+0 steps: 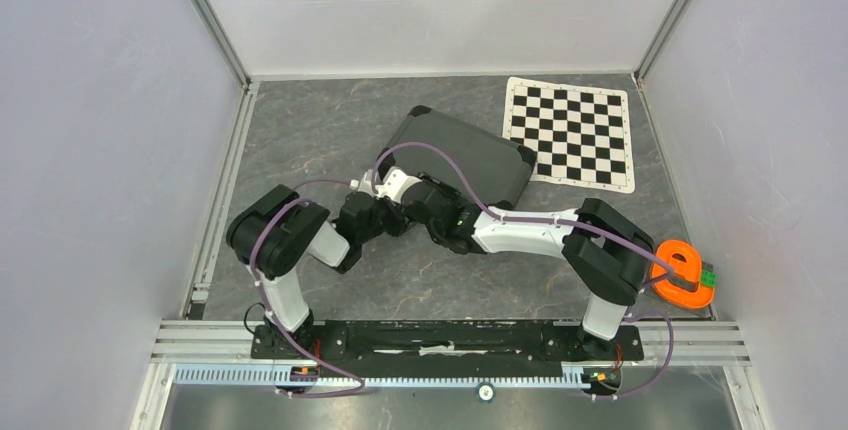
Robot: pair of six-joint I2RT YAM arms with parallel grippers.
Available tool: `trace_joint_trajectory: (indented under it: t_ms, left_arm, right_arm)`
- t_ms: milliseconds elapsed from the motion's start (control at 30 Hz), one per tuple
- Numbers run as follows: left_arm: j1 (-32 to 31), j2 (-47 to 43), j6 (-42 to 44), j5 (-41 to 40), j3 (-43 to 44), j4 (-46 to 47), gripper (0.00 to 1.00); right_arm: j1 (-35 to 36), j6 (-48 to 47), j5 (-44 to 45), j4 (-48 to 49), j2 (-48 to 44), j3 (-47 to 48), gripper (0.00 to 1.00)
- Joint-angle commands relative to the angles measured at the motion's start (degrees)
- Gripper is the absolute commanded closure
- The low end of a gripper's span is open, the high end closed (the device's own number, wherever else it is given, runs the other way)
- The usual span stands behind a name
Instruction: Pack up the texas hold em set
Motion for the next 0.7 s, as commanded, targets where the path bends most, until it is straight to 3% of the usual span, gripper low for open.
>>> trace_joint_trajectory:
  t_ms: [0, 400, 667]
  left_arm:
    - [-0.04, -6.0, 1.81, -2.98, -1.35, -3.1, 0.98]
    - [-0.35, -6.84, 2.21, -2.82, -1.5, -0.16, 0.98]
    - [-0.57, -5.93, 0.44, -3.58, -4.23, 10.68, 0.98]
  right_arm:
    - [-0.13, 2.05, 0.47, -7.73, 3.42, -0.06, 0.6]
    - [-0.01, 2.92, 0.88, -7.8, 3.6, -0.16, 0.63]
    - [-0.37, 3.8, -1.37, -7.3, 3.08, 0.07, 0.65]
